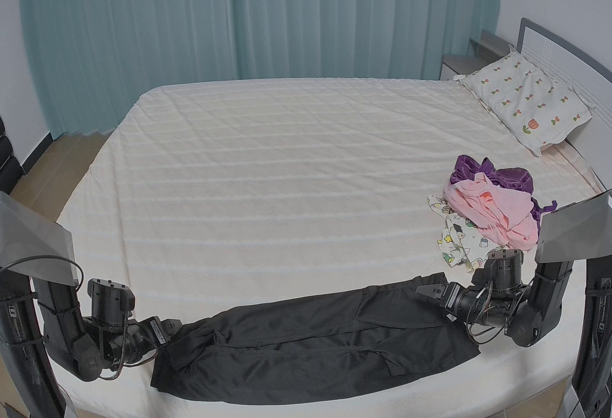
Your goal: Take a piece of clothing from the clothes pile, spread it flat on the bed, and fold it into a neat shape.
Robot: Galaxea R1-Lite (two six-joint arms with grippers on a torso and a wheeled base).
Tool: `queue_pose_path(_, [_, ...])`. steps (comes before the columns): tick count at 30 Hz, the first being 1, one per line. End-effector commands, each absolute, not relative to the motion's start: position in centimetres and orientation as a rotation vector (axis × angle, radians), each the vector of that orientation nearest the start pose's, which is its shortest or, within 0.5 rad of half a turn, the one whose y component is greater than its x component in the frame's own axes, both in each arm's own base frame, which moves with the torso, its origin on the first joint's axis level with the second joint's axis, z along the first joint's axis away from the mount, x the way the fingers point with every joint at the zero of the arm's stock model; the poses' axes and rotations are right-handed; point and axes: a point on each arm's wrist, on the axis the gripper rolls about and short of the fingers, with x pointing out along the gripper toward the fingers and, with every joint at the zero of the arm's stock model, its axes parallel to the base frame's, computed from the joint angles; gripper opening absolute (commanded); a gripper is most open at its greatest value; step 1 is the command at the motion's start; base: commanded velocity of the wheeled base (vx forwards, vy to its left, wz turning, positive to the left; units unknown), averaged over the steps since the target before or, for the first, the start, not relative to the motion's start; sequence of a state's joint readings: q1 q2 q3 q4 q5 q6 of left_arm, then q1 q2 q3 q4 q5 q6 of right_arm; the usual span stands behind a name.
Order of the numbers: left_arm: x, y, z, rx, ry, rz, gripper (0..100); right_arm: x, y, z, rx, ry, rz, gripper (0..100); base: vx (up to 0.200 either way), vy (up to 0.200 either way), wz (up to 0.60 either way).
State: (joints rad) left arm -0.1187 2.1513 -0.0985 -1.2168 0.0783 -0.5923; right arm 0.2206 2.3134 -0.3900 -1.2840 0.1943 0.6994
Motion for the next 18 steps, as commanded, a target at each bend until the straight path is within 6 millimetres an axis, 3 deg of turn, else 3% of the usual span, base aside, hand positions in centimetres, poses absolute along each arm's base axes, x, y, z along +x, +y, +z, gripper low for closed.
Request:
queue_pose_path(1, [23.3, -2.5, -3.8, -0.475, 0.867, 0.229, 100, 28.7, 6.9, -3.0, 0.657, 0.754, 0.161, 100, 0.0, 0.0, 0.0])
queue_pose_path(5, [24.2, -2.9, -4.1, -0.506, 0.849, 0.229, 100, 28.8, 6.9, -3.0, 0.657, 0.754, 0.161, 100, 0.0, 0.0, 0.0])
queue_pose_path(6, [24.4, -3.0, -4.1, -0.511, 0.844, 0.227, 0, 28.7, 6.9, -3.0, 0.657, 0.756, 0.16, 100, 0.0, 0.0, 0.0])
queue_pose_path(13, [25.6, -3.0, -5.3, -0.518, 0.843, 0.249, 0, 28.8, 6.8, -3.0, 0.658, 0.755, 0.157, 100, 0.0, 0.0, 0.0])
queue_pose_path(18, [27.2, -2.0, -4.8, -0.629, 0.767, 0.307, 0, 28.8, 6.8, -3.1, 0.658, 0.757, 0.156, 100, 0.0, 0.0, 0.0])
